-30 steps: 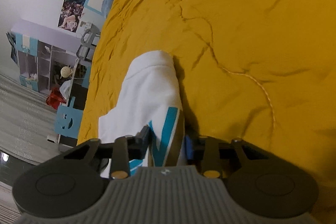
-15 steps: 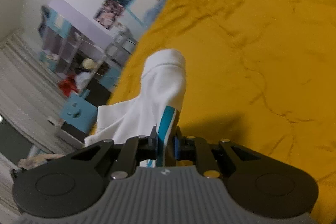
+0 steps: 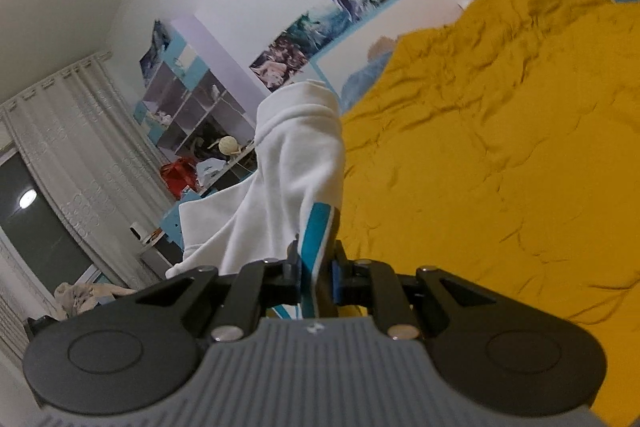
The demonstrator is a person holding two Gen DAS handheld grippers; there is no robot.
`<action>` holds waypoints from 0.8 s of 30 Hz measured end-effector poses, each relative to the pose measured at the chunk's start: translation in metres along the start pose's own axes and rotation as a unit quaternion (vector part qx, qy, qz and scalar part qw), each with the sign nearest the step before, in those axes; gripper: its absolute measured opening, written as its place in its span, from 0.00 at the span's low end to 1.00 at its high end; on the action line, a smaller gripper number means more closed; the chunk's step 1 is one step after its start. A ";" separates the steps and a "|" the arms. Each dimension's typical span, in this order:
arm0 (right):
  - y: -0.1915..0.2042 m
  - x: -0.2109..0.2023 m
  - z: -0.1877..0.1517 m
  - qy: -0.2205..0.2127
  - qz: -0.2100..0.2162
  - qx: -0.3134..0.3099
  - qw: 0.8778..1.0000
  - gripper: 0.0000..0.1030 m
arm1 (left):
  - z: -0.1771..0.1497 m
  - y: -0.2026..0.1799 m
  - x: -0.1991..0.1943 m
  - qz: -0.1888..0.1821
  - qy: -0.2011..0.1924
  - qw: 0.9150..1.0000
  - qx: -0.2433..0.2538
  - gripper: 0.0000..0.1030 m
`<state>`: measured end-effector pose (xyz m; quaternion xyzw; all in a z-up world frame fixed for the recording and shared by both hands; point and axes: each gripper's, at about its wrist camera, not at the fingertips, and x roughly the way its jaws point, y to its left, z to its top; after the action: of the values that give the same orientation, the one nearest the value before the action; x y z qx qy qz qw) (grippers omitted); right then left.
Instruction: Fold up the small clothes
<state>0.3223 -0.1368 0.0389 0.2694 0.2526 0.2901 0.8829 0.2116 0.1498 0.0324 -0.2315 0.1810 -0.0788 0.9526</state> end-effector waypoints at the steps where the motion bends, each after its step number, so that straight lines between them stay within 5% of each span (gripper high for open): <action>1: 0.001 -0.013 -0.001 -0.001 0.001 0.001 1.000 0.08 | -0.001 -0.006 -0.006 -0.006 0.001 1.000 0.004 0.22; 6: 0.001 -0.073 -0.007 0.002 0.009 0.015 1.000 0.08 | -0.009 -0.024 -0.030 -0.051 0.020 0.998 0.004 0.22; 15: -0.008 -0.151 -0.033 0.026 -0.016 0.019 0.999 0.08 | -0.044 -0.038 -0.045 -0.077 0.080 0.994 0.001 0.22; 24: -0.058 -0.107 -0.052 0.084 -0.072 0.047 0.993 0.08 | -0.072 -0.004 0.013 -0.031 0.155 0.987 -0.020 0.22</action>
<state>0.2374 -0.2286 -0.0043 0.2664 0.3583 0.2352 0.8633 0.1960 0.1132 -0.0297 -0.2410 0.3204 -0.1393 0.9055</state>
